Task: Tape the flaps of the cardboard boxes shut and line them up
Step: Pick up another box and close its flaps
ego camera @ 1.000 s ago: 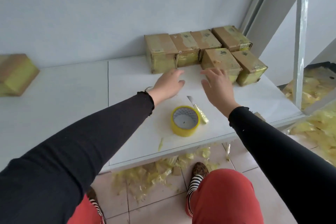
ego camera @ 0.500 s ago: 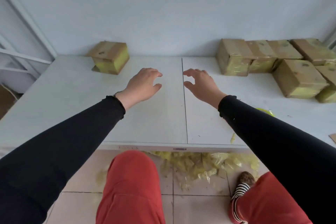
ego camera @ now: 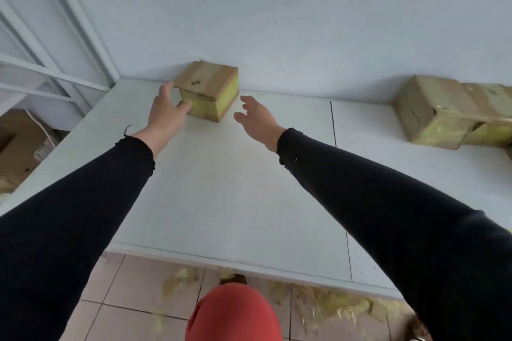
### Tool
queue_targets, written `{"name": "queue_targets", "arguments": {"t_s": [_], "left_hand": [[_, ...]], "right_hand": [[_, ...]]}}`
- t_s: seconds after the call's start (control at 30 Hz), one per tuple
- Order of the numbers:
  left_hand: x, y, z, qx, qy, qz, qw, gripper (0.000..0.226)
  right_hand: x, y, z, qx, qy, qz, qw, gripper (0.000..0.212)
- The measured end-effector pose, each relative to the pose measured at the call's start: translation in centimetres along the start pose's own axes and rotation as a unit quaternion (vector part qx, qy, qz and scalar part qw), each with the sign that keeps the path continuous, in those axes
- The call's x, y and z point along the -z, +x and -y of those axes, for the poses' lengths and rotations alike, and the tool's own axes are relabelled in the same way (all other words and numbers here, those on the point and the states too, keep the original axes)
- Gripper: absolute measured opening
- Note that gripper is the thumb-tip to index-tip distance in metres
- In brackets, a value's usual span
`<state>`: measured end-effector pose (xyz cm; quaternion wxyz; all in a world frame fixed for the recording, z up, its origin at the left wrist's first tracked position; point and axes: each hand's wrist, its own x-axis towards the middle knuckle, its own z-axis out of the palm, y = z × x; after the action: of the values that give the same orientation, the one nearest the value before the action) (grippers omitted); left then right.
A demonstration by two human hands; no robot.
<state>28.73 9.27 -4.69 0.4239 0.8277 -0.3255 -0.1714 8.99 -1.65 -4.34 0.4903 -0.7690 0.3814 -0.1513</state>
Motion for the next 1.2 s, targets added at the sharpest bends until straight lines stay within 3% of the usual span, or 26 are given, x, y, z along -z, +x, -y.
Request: {"name": "queue_targets", "arguments": {"t_s": [0.23, 0.37, 0.5, 0.63, 0.8, 0.97, 1.07, 1.13, 1.2], "left_hand": [[-3.6, 6.5, -0.1, 0.145, -0.222, -0.044, 0.963, 0.075], [-6.2, 5.4, -0.8, 0.126, -0.261, -0.051, 0.956, 0.084], [-8.2, 0.5, -2.4, 0.096, -0.269, -0.033, 0.958, 0.088], [-10.3, -7.2, -3.2, 0.038, -0.243, 0.06, 0.967, 0.08], [-13.5, -16.1, -3.9, 0.004, -0.218, 0.227, 0.949, 0.095], [-15.9, -21.1, -6.5, -0.025, -0.182, 0.363, 0.914, 0.093], [-17.1, -22.3, -8.9, -0.073, -0.12, 0.325, 0.935, 0.064], [-17.7, -22.7, -10.4, -0.101, -0.036, 0.241, 0.964, 0.049], [-17.8, -23.6, -11.7, -0.101, 0.034, 0.153, 0.982, 0.048]], "right_hand": [[-3.3, 6.7, 0.4, -0.042, 0.062, 0.05, 0.996, 0.071], [-3.4, 5.9, 0.1, -0.014, 0.072, 0.09, 0.993, 0.058], [-2.6, 0.4, -1.0, 0.015, 0.085, 0.049, 0.995, 0.053], [0.8, -7.6, -5.3, -0.001, 0.027, -0.078, 0.997, 0.047], [9.1, -17.5, -10.2, -0.038, 0.062, -0.289, 0.955, 0.039], [13.5, -24.6, -12.2, -0.101, 0.091, -0.232, 0.963, 0.059], [13.5, -28.2, -12.9, -0.104, 0.09, -0.253, 0.958, 0.064], [12.4, -30.3, -13.1, -0.109, 0.085, -0.256, 0.957, 0.066], [10.9, -31.9, -13.4, -0.111, 0.092, -0.263, 0.954, 0.068]]}}
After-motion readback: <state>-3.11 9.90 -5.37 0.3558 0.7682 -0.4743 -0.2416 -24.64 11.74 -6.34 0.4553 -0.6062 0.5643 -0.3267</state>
